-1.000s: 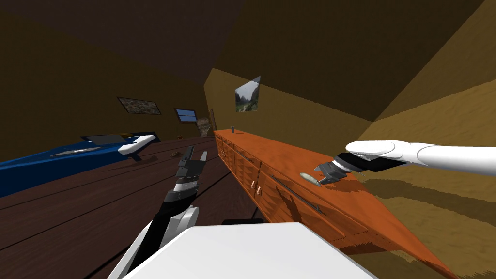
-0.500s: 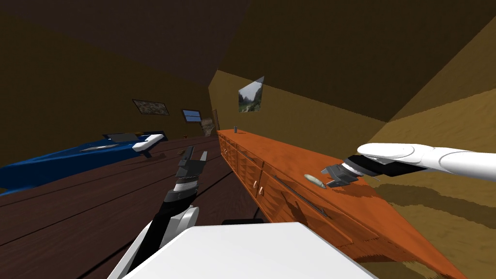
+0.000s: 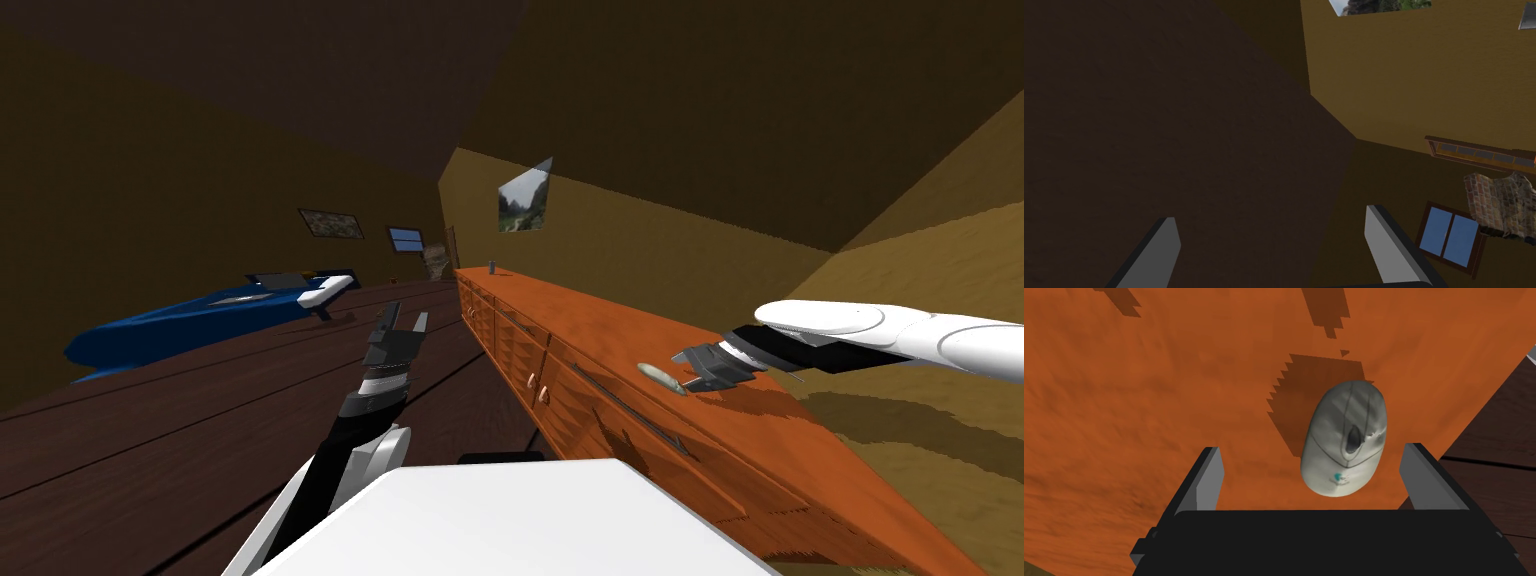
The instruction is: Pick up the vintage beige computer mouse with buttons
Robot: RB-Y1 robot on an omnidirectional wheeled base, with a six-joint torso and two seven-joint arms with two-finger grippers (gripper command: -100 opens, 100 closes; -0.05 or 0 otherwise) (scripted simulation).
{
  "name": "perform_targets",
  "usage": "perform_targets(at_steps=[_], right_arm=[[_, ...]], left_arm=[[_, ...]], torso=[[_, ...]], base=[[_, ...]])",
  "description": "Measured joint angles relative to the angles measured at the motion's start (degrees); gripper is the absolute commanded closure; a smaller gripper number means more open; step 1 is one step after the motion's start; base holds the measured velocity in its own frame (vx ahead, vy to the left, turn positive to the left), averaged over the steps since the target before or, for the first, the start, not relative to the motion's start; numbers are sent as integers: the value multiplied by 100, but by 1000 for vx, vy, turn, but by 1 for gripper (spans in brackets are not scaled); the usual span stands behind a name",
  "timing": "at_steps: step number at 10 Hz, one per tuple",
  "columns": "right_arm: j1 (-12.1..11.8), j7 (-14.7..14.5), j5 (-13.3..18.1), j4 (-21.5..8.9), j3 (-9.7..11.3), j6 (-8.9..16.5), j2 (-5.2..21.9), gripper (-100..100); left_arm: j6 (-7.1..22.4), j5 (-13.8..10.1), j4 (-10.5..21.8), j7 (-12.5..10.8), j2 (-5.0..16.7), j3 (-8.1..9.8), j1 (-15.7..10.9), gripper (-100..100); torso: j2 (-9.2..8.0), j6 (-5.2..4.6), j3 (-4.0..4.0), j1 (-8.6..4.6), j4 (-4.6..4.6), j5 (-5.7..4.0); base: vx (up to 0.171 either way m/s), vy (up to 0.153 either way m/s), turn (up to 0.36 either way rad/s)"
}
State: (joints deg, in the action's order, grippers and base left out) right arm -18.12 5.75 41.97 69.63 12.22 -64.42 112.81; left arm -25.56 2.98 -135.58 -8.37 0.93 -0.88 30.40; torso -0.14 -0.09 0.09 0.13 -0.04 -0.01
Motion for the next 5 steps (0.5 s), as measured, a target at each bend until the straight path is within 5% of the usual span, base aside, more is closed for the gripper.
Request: perform_targets(at_steps=[4, 5], right_arm=[[659, -143, -77, -204, 842, -54, -108, -100], [836, -121, 61, -279, 856, -122, -216, -100]], left_arm=[[0, 0, 0, 0, 0, 0, 0, 0], [0, 0, 0, 0, 0, 0, 0, 0]], torso=[[0, -1, 0, -2, 0, 0], [3, -2, -1, -7, 0, -1]], base=[[-13, 19, 66], [-24, 33, 198]])
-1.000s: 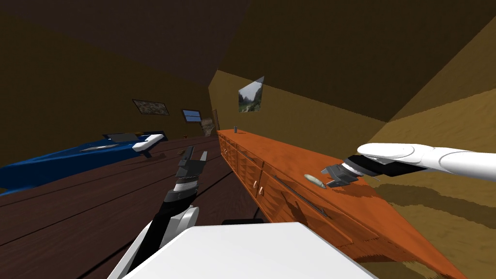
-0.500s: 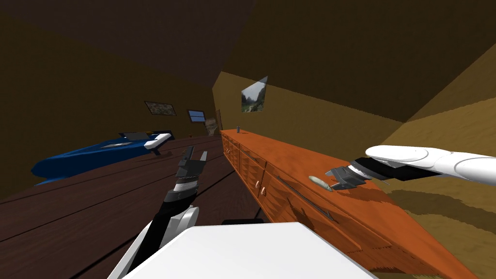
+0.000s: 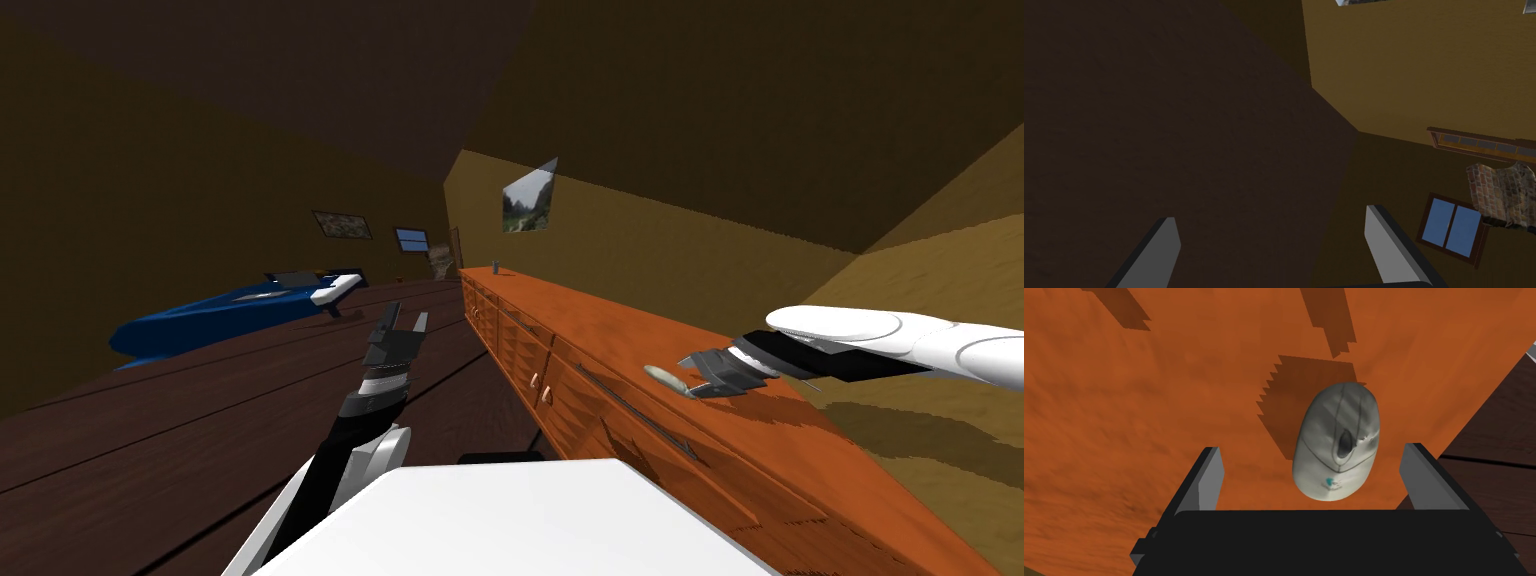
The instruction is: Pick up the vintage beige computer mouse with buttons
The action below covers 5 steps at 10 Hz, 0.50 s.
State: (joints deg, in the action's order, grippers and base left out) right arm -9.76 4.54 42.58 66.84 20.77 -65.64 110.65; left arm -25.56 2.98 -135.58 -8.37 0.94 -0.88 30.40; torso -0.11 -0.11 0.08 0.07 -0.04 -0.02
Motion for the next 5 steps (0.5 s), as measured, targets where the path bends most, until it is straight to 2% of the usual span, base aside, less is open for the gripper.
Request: perform_targets(at_steps=[2, 3, 5], right_arm=[[330, -13, 169, -244, 349, -176, -223, -100], [540, -4, 274, -321, 410, -238, -316, -100], [760, -62, 251, -443, 795, -270, -426, -100]], left_arm=[[0, 0, 0, 0, 0, 0, 0, 0], [0, 0, 0, 0, 0, 0, 0, 0], [0, 0, 0, 0, 0, 0, 0, 0]], torso=[[-2, 1, 1, 6, 0, 1], [0, -1, 0, 2, 0, 1], [-1, 1, 0, 7, 0, 2]], base=[[-16, 25, 36], [-17, 35, 156], [-15, 24, 63]])
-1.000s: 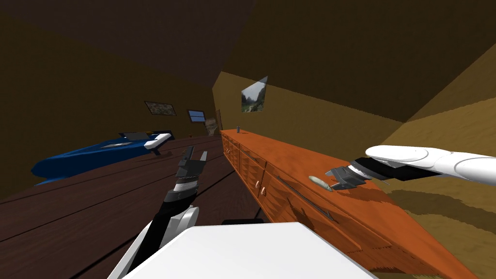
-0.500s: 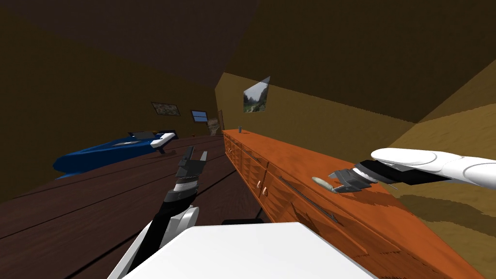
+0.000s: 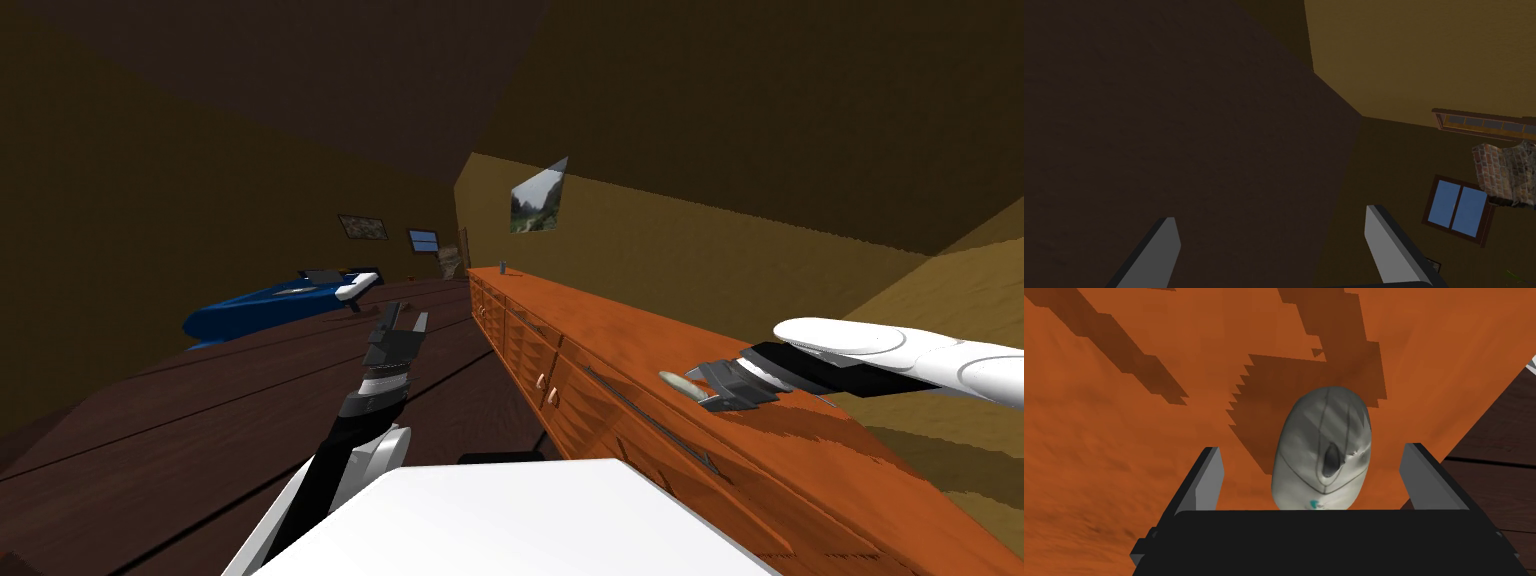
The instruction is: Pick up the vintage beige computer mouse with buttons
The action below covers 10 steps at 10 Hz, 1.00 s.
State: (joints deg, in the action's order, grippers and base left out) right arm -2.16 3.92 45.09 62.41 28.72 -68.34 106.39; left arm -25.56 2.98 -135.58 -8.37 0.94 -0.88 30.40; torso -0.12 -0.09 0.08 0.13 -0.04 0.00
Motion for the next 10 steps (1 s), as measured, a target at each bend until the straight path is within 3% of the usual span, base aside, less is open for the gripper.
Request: perform_targets(at_steps=[2, 3, 5, 6, 10], right_arm=[[362, 28, 189, -125, 120, -110, -142, -100], [463, -22, 188, -237, 294, -145, -240, -100], [885, -36, 366, -447, 560, -312, -409, -100], [906, -37, 373, -455, 568, -326, -414, 100], [903, -32, 371, -456, 568, -324, -413, 100]], left_arm=[[0, 0, 0, 0, 0, 0, 0, 0], [0, 0, 0, 0, 0, 0, -1, 0], [0, 0, 0, 0, 0, 0, 1, 0], [0, 0, 0, 0, 0, 0, 0, 0], [0, 0, 0, 0, 0, 0, 0, 0]], torso=[[3, -1, -2, -10, 0, -2], [3, 5, -2, -3, 2, -3], [1, -2, 0, -5, 0, 0], [2, -2, -1, -9, 0, -1], [4, 0, -2, -12, 0, -2]], base=[[-8, 17, 88], [-21, 32, 108], [-6, 11, -14], [0, 0, 0], [0, 0, 0]])
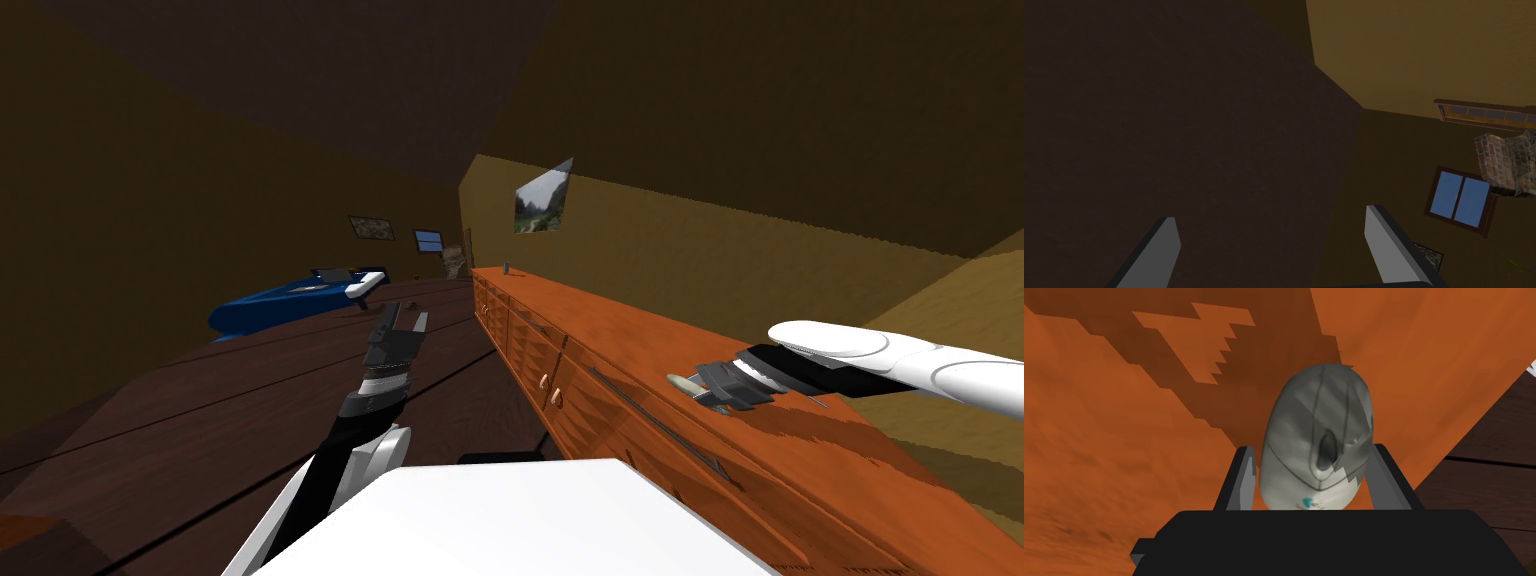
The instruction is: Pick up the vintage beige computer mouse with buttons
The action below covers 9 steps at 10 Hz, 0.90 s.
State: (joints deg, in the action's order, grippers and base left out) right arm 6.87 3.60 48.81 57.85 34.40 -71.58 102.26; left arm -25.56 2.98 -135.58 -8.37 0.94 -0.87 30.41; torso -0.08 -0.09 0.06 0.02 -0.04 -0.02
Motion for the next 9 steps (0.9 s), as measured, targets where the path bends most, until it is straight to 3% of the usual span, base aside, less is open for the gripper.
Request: perform_targets(at_steps=[1, 2, 6, 8, 9], right_arm=[[0, -2, 0, 1, 0, 0, 0, 0], [0, -2, 0, 1, 0, 0, 0, 100], [-657, 47, -385, 511, -545, 312, 482, 100], [-955, 90, -386, 610, -836, 395, 545, 100], [-1197, 92, -585, 820, -968, 517, 755, 100]], left_arm=[[0, 0, 0, 0, 0, 0, 0, 0], [0, 0, 0, 0, 0, 0, 0, 0], [0, 0, 0, 0, 0, 1, 1, 0], [0, 0, 0, 0, 0, 0, 0, 0], [0, 0, 0, 0, 0, 1, 1, 0]], torso=[[0, -1, 0, 0, 0, 0], [0, -1, 0, 0, 0, 0], [-1, -10, 3, -9, -5, 5], [0, 1, 0, -7, -1, -1], [0, -6, 2, -5, -4, 6]], base=[[0, 0, 0], [18, -29, -178], [20, -35, -100], [14, -25, -60], [26, -35, -119]])
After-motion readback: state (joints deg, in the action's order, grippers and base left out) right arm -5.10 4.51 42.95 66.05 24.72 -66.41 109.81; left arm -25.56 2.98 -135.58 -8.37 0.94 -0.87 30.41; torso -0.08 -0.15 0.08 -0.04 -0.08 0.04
